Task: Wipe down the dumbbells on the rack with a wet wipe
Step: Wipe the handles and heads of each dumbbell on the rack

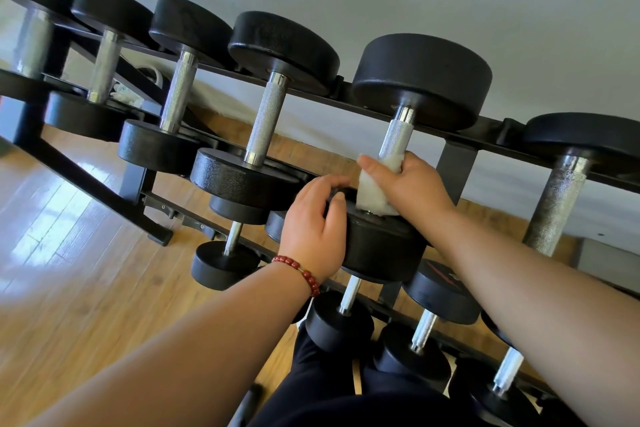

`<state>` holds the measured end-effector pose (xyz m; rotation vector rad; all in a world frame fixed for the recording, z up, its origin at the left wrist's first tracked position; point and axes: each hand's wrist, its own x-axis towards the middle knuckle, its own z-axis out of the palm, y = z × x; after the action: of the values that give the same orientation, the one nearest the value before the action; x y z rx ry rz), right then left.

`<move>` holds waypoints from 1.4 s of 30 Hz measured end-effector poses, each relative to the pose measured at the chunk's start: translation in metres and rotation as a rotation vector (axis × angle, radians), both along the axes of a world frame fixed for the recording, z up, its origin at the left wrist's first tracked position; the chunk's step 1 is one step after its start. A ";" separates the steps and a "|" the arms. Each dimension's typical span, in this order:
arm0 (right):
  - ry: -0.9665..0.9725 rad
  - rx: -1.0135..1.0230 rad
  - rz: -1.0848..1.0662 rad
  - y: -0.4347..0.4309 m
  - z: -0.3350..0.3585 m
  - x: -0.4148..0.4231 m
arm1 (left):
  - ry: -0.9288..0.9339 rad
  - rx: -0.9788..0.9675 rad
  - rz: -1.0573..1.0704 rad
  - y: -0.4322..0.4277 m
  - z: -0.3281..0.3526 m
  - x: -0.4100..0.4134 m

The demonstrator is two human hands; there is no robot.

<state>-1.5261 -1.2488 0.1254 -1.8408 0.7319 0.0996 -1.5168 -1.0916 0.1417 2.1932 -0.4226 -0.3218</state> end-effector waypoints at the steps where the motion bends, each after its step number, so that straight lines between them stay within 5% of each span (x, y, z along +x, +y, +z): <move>1: 0.005 -0.039 0.047 -0.001 0.000 0.000 | 0.003 0.004 -0.001 0.000 0.001 0.000; 4: 0.012 -0.129 0.065 -0.002 0.003 0.000 | 0.010 0.008 0.005 0.000 0.001 0.000; 12: -0.069 0.219 -0.095 -0.006 0.003 -0.021 | 0.040 -0.006 0.000 0.002 0.003 0.002; 17: -0.120 0.027 -0.143 -0.004 0.011 -0.026 | 0.107 0.046 -0.126 0.002 0.009 0.013; 21: -0.143 0.142 -0.180 0.002 0.012 -0.024 | -0.036 0.086 -0.167 -0.003 0.019 0.033; 25: -0.172 0.324 -0.300 0.006 0.011 -0.028 | 0.127 0.316 -0.441 -0.030 0.029 0.054; 30: -0.209 0.311 -0.408 0.012 0.013 -0.031 | 0.279 0.514 -0.693 -0.047 0.029 0.072; 42: -0.284 0.125 -0.773 0.053 0.009 -0.042 | 0.243 0.338 -0.755 -0.055 0.000 0.092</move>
<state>-1.5678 -1.1956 0.1346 -1.3115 1.1474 -0.5907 -1.4248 -1.1467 0.1419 2.1898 -1.1177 -1.1207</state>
